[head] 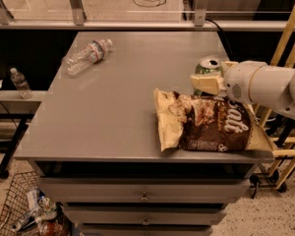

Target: Move green can near brown chip bag

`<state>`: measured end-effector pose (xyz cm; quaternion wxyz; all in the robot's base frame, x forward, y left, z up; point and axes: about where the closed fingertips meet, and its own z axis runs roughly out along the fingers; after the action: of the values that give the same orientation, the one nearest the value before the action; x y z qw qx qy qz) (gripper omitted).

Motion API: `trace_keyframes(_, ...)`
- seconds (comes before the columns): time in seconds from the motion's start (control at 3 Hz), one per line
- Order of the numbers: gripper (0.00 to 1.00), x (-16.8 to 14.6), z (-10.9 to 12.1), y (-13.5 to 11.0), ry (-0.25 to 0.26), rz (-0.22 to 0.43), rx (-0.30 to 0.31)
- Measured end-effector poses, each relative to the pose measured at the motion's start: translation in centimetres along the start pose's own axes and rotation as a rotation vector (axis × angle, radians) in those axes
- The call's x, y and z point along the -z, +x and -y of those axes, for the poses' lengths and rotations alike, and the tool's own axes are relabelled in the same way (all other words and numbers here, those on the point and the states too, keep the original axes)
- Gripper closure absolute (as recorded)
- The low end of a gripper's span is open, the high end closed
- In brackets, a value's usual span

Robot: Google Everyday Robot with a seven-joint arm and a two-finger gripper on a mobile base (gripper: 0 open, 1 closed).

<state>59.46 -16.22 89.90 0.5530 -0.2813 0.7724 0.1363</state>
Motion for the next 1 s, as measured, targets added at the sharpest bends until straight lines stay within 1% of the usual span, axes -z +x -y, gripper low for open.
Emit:
trace_keyframes(0.33,1.0,-0.32,-0.39,1.2,0.012,0.028,-0.01)
trace_keyframes(0.67,0.82,-0.4,-0.55,1.01,0.01,0.029,-0.007)
trace_keyframes(1.0,0.59,-0.51,-0.72,0.91,0.007,0.029,-0.006)
